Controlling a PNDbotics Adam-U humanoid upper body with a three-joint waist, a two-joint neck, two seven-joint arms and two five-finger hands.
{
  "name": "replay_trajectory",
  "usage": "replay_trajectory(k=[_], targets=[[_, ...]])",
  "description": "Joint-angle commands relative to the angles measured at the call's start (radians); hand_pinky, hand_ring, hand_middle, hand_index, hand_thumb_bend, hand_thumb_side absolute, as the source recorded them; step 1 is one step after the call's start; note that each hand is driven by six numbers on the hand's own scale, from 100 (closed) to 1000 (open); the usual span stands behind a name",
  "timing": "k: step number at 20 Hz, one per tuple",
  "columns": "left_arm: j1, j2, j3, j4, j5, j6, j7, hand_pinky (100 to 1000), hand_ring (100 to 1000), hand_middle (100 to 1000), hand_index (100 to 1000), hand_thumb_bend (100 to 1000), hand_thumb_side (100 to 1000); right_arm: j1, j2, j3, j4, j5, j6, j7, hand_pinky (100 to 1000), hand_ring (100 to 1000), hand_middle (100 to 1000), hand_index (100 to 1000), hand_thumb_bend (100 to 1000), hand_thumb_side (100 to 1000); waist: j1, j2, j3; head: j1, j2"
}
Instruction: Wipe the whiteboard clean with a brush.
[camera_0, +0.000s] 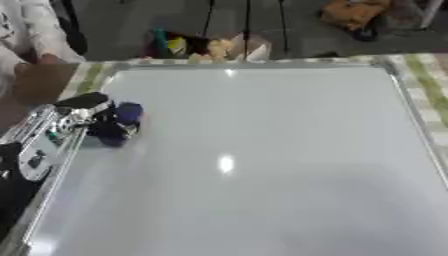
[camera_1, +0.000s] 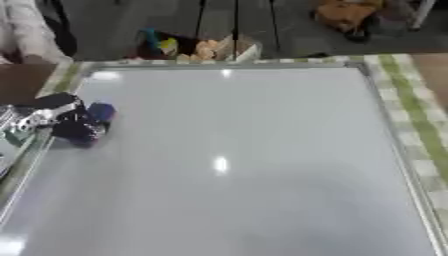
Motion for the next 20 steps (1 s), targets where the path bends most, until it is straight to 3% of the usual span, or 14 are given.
replay_trajectory(k=[1,8,20], targets=[[-0.003,0.023,-0.011,-0.025,0.016,-0.008,0.004,454,478,382,285,158,772,-0.007,-0.024,-0.011,-0.015,-0.007,-0.004,-0.004,757,700,545,789,100,820,-0.003,-0.026,0.001,0.003,0.002],[0.001,0.023,-0.034,-0.065,0.032,-0.009,0.006,453,478,381,304,140,796,-0.008,-0.021,-0.011,-0.015,-0.007,-0.002,-0.003,759,700,544,788,100,819,-0.003,-0.025,0.0,0.006,0.0],[-0.001,0.018,-0.062,-0.061,-0.046,-0.036,-0.006,471,478,376,314,183,757,-0.011,-0.021,-0.011,-0.015,-0.007,-0.001,-0.004,760,700,543,789,100,820,0.0,-0.024,-0.003,0.01,0.0]])
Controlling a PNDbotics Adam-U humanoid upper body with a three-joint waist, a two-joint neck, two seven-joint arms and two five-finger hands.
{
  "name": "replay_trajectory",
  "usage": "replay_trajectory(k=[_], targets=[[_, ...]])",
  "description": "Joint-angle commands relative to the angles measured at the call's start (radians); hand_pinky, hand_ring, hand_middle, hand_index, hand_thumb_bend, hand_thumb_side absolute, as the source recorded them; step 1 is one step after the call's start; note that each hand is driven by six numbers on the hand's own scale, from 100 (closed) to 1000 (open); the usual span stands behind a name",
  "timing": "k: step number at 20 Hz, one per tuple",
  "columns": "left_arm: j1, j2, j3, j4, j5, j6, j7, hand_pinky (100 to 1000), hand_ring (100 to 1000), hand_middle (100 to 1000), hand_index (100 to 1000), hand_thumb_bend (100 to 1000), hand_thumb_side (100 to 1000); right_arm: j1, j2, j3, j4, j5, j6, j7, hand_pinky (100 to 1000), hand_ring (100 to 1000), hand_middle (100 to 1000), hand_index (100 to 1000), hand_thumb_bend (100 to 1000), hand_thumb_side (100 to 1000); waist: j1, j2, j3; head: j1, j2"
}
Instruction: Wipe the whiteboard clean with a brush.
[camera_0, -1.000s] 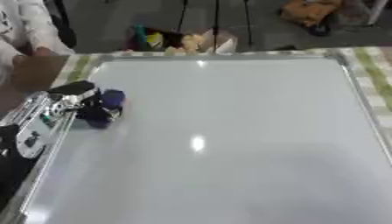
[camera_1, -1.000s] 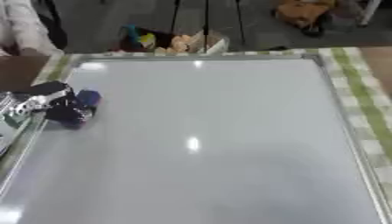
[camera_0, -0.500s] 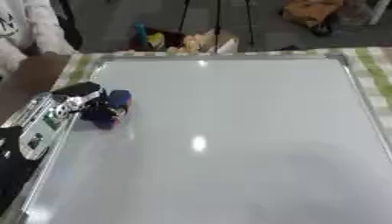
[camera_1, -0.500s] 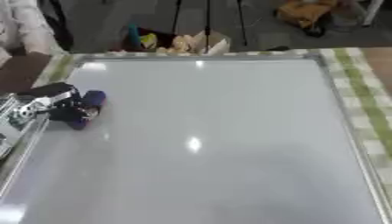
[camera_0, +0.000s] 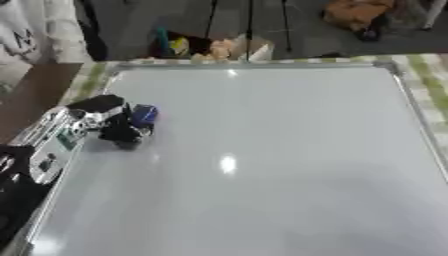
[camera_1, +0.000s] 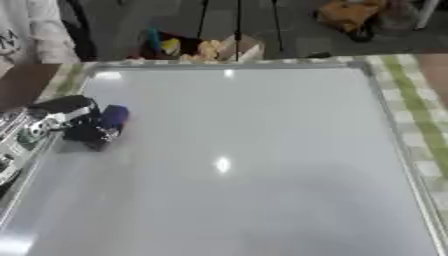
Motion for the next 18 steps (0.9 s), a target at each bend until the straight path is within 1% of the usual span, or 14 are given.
replay_trajectory(k=[1,8,13,18], targets=[[-0.009,0.018,-0.007,-0.001,-0.029,-0.01,0.0,474,480,378,317,192,753,-0.01,-0.02,-0.011,-0.015,-0.004,-0.002,-0.003,760,700,543,789,100,821,-0.002,-0.024,-0.001,0.002,0.001],[-0.01,0.019,-0.004,0.007,-0.066,-0.015,0.002,478,483,380,327,202,768,-0.009,-0.02,-0.011,-0.015,-0.003,-0.001,-0.002,760,700,541,790,100,821,-0.002,-0.024,0.0,0.003,0.0],[-0.007,0.024,0.015,0.019,-0.08,-0.001,0.022,476,490,380,329,170,777,-0.008,-0.02,-0.01,-0.015,-0.001,-0.002,-0.002,761,700,540,789,100,821,-0.004,-0.024,0.003,0.003,0.001],[-0.004,0.034,0.032,0.027,-0.082,0.012,0.041,476,491,379,329,163,774,-0.008,-0.021,-0.01,-0.015,0.0,-0.002,-0.002,761,700,539,789,100,821,-0.006,-0.025,0.007,0.004,0.003]])
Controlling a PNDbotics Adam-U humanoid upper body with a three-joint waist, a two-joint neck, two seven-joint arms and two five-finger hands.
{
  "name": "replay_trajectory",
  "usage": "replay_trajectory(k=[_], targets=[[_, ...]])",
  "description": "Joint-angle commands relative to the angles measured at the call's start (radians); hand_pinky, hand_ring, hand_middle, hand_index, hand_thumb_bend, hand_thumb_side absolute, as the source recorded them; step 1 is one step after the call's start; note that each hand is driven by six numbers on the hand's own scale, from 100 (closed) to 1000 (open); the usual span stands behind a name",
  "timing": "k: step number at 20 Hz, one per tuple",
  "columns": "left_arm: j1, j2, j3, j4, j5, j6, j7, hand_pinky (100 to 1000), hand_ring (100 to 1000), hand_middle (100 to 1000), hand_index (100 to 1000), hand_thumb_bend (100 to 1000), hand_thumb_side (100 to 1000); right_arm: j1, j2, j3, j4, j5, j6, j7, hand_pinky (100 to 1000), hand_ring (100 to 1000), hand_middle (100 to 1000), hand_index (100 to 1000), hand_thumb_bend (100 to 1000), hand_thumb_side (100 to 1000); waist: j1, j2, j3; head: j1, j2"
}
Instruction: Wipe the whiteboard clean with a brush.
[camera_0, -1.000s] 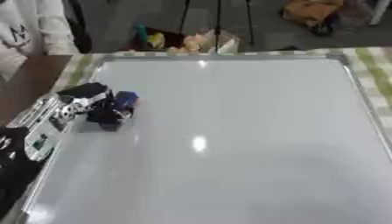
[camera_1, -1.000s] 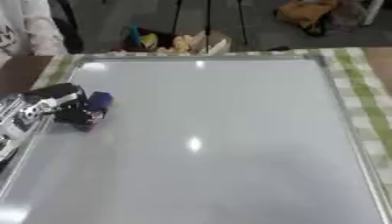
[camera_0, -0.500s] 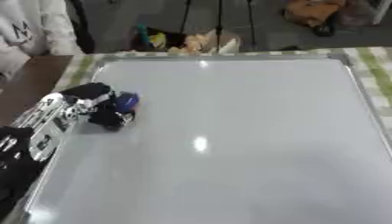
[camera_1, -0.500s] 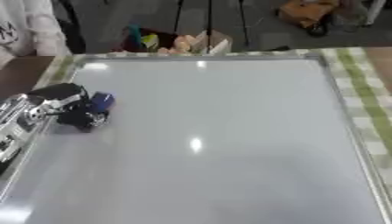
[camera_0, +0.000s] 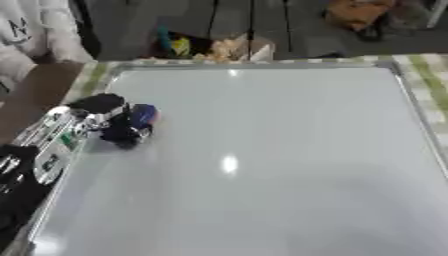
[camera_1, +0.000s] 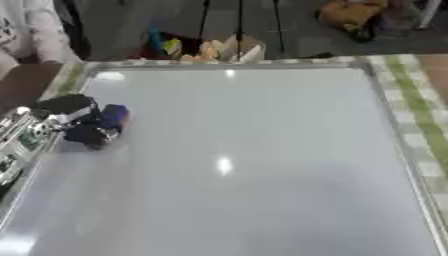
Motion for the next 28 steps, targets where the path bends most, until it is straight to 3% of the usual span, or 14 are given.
replay_trajectory(k=[1,18,28], targets=[[-0.003,0.036,0.022,0.009,-0.008,0.008,0.011,476,491,380,331,165,773,-0.008,-0.021,-0.01,-0.015,0.0,-0.003,-0.002,761,700,540,789,100,821,-0.005,-0.025,0.002,0.003,0.002],[0.004,0.048,0.061,0.081,-0.033,0.027,0.054,477,489,376,326,162,750,-0.004,-0.022,-0.012,-0.015,0.001,-0.004,-0.004,762,701,540,789,100,823,-0.007,-0.027,0.002,0.004,0.0],[0.004,0.045,0.045,0.06,-0.029,0.008,0.047,480,490,379,327,184,756,-0.005,-0.021,-0.012,-0.015,0.0,0.001,-0.002,762,700,538,790,100,823,-0.004,-0.027,0.0,0.007,-0.002]])
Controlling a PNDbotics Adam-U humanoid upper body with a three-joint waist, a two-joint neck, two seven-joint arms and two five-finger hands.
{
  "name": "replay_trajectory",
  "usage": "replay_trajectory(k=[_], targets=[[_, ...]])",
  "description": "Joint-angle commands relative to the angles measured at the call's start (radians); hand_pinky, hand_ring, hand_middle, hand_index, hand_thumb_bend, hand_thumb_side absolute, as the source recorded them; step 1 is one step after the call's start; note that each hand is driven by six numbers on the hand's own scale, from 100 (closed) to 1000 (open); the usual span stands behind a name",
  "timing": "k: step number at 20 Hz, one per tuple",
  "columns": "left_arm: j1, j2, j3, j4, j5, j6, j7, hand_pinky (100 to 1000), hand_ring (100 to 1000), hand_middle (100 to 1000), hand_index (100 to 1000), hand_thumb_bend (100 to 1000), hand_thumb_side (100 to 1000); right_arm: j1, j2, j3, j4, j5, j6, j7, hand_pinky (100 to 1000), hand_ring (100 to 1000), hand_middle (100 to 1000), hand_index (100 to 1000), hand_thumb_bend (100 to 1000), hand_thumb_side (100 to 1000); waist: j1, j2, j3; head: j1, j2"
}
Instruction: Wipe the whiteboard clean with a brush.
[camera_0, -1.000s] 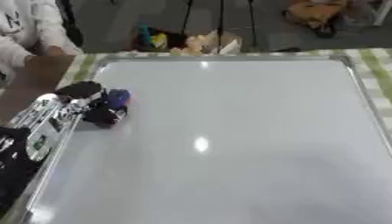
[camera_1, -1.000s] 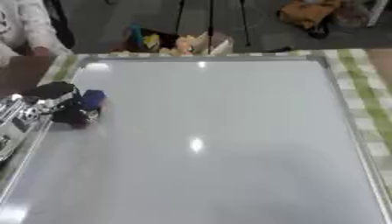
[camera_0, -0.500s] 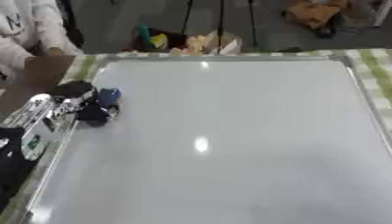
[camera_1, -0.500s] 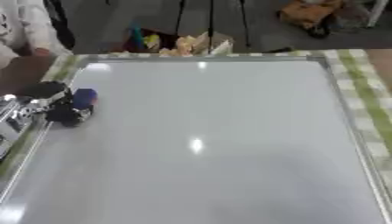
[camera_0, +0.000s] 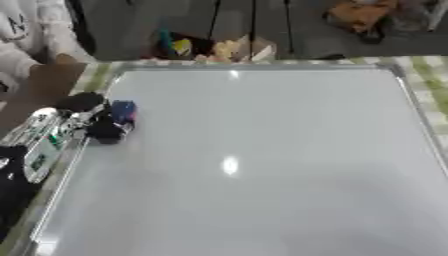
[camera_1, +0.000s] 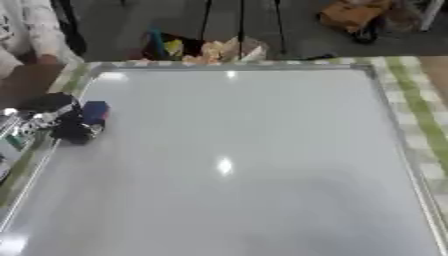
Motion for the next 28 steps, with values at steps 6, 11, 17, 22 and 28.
replay_trajectory(k=[6,11,17,22,28], targets=[[0.004,0.037,-0.032,-0.048,-0.015,-0.044,-0.026,488,496,386,325,228,762,-0.008,-0.02,-0.009,-0.015,0.002,0.003,-0.001,762,700,537,790,100,824,-0.001,-0.021,-0.003,0.006,-0.003],[0.005,0.039,-0.053,-0.098,-0.002,-0.066,-0.047,486,495,386,326,195,771,-0.009,-0.02,-0.008,-0.015,0.001,0.007,0.0,763,700,537,791,100,825,0.0,-0.021,-0.002,0.01,-0.001],[0.005,0.041,-0.088,-0.138,-0.011,-0.086,-0.08,494,500,392,330,212,769,-0.009,-0.02,-0.007,-0.015,-0.001,0.007,0.002,764,700,536,791,100,824,0.001,-0.022,-0.003,0.014,-0.003],[0.006,0.039,-0.114,-0.155,-0.015,-0.104,-0.097,494,500,392,329,211,773,-0.011,-0.021,-0.007,-0.015,-0.002,0.007,0.002,764,700,536,790,100,824,0.002,-0.022,-0.004,0.016,-0.001],[0.005,0.039,-0.124,-0.173,-0.007,-0.107,-0.105,493,500,391,329,205,774,-0.012,-0.023,-0.007,-0.015,-0.003,0.006,0.002,765,701,536,790,100,825,0.002,-0.022,-0.002,0.019,0.002]])
